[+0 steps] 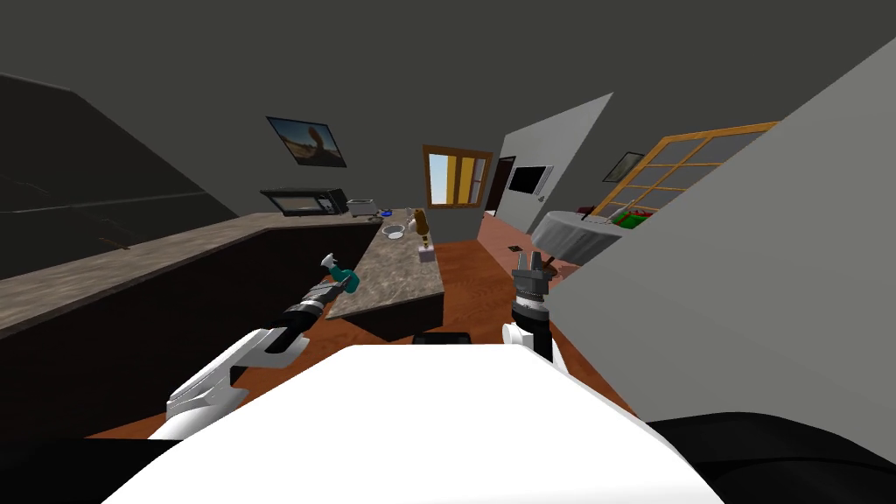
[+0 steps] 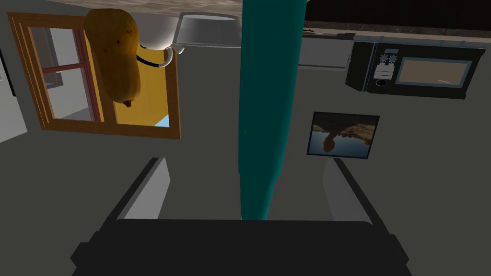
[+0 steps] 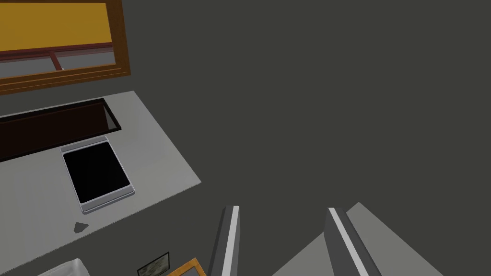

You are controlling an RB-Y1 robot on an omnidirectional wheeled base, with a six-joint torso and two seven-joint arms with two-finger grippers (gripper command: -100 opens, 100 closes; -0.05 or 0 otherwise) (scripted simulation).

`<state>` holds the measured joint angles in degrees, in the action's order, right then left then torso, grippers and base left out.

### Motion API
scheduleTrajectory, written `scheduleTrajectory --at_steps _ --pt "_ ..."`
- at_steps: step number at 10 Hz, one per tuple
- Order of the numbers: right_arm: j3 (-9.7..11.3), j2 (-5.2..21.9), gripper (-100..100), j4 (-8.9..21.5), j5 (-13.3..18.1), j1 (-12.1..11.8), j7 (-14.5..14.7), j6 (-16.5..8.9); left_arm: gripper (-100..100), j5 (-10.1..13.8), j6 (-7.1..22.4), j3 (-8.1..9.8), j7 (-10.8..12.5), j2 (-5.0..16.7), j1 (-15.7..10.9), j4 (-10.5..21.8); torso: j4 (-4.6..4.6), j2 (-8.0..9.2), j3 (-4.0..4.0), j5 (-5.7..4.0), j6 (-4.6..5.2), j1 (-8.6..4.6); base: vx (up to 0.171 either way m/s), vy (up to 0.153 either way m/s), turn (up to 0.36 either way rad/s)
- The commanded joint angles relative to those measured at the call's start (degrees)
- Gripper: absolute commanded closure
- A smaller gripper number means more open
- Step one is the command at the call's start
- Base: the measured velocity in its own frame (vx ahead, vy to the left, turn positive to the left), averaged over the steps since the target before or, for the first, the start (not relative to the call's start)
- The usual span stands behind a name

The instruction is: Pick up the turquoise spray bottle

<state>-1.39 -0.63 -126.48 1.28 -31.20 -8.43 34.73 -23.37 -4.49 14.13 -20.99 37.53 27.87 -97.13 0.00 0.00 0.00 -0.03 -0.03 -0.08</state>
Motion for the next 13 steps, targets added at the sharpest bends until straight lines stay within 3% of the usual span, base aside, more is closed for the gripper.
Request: scheduleTrajectory --at_steps 1,7,13 --pt "0.0 0.0 0 0.0 0.0 0.0 0.0 0.0 -100 -1.3 -2.23 0.93 1.31 0.12 0.03 1.27 0.0 0.0 0.0 0.0 0.0 0.0 0.046 -0.02 0.088" --pt "0.0 0.0 0 0.0 0.0 0.0 0.0 0.0 -100 -6.52 -10.92 4.66 6.57 0.58 0.16 6.36 -0.02 -0.07 -0.04 -0.01 0.0 -0.03 0.048 -0.044 0.124" --pt "0.0 0.0 0 0.0 0.0 0.0 0.0 0.0 -100 -6.52 -11.17 4.66 6.57 0.58 0.16 6.36 0.01 0.03 0.02 0.03 0.0 0.1 0.004 -0.006 0.017"
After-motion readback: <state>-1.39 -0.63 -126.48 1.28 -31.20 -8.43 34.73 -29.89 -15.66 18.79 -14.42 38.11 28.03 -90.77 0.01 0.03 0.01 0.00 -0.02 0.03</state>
